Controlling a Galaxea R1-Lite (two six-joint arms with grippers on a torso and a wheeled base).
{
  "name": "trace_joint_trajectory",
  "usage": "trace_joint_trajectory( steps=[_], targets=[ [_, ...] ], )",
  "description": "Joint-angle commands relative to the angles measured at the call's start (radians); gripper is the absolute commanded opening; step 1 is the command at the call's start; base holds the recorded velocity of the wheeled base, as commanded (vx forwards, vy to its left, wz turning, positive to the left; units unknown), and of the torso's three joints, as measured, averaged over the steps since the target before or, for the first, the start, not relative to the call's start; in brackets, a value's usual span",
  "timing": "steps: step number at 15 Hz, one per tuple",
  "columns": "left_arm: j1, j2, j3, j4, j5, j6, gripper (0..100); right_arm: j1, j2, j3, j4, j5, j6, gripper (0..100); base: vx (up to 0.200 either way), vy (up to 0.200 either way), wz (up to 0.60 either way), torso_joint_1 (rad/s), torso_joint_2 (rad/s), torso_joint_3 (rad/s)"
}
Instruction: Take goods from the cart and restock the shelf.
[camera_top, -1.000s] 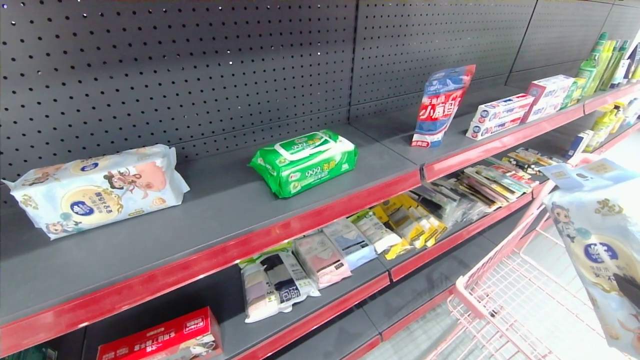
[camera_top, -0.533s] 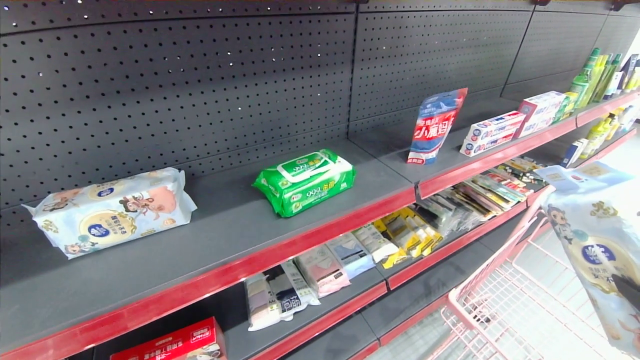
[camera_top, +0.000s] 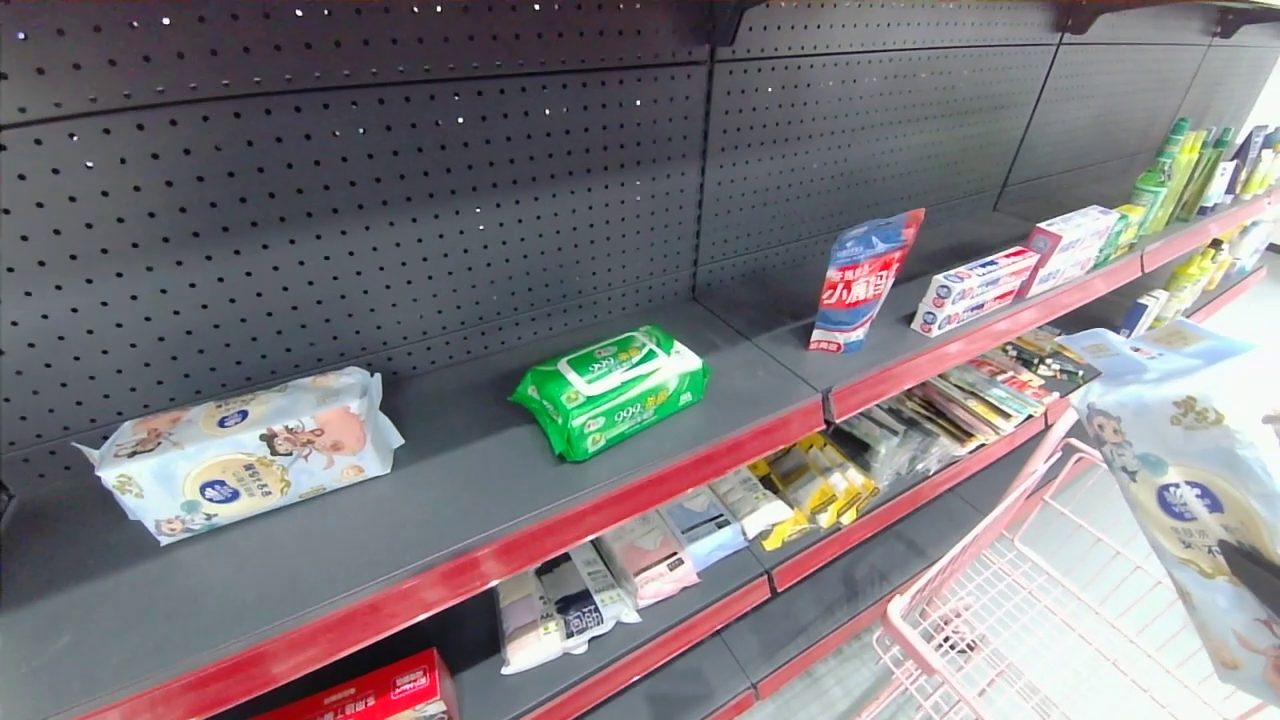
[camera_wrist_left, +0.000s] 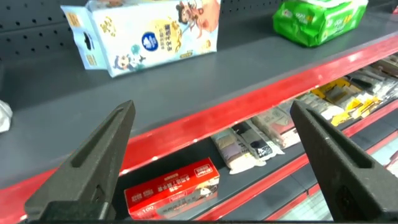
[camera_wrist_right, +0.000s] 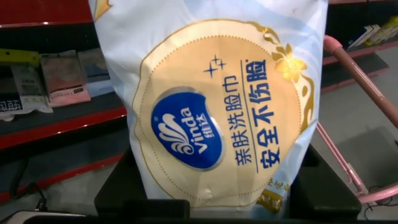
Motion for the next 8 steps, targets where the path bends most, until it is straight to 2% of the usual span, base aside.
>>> trace_joint_trajectory(
  steps=[1,6,8],
  targets=[
    [0.000,0.001,0.000,0.000,0.000,0.000,100,0.000,0.009,-0.002,0.000,0.000,0.000,0,0.000,0.000,0.00,0.168,-0.34,-0.173],
    [0.000,0.001,0.000,0.000,0.000,0.000,100,0.000,0.011,-0.002,0.000,-0.001,-0.004,0,0.000,0.000,0.00,0.177,-0.35,-0.180],
    [0.000,0.001,0.000,0.000,0.000,0.000,100,-0.003,0.009,0.000,-0.002,-0.001,-0.026,0,0.000,0.000,0.00,0.085,-0.19,-0.095]
  ],
)
